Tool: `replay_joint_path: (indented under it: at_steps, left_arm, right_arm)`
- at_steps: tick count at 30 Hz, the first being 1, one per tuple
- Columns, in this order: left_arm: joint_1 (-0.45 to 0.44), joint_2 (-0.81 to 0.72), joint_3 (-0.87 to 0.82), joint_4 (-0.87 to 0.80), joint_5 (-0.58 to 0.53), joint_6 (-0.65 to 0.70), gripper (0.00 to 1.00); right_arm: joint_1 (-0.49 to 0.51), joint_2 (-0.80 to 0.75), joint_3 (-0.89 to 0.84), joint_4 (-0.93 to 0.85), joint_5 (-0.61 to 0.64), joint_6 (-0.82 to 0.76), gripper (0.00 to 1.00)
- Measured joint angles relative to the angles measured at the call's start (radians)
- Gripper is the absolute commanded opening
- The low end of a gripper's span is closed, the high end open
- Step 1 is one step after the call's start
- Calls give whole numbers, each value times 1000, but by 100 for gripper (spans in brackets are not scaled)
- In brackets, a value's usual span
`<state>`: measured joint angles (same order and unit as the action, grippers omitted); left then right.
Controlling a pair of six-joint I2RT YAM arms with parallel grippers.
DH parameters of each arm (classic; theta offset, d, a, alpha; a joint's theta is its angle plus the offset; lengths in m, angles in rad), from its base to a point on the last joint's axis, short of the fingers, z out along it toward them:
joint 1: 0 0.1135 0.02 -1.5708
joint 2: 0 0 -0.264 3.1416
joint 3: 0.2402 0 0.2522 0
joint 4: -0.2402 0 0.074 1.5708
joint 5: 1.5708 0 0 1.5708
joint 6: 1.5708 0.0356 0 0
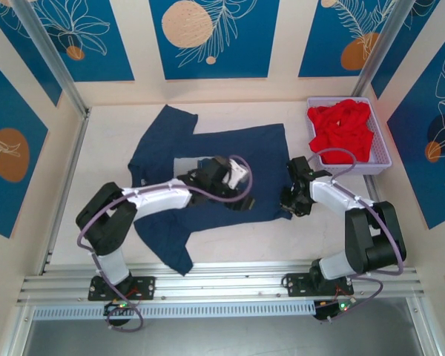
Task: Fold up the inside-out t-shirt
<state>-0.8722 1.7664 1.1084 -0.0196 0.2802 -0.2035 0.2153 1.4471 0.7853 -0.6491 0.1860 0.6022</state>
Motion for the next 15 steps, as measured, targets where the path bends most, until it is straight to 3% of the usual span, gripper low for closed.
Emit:
replay_joint_path:
  at_steps: [5, 9, 11, 15]
  left_arm:
    - [-135, 108, 63, 63, -86, 217, 75]
    - [-192, 239, 135, 107, -152, 338, 72]
    - [-199, 285, 154, 117, -182, 373, 62]
    - [-200, 340, 182, 137, -244, 422, 28]
  right_arm:
    - [-55, 14, 27, 5, -67, -31, 9]
    - [-115, 13, 53, 5, -145, -56, 8]
    - [-144, 9, 58, 3, -186, -66, 8]
    - [-175, -2, 77, -18, -235, -82, 10]
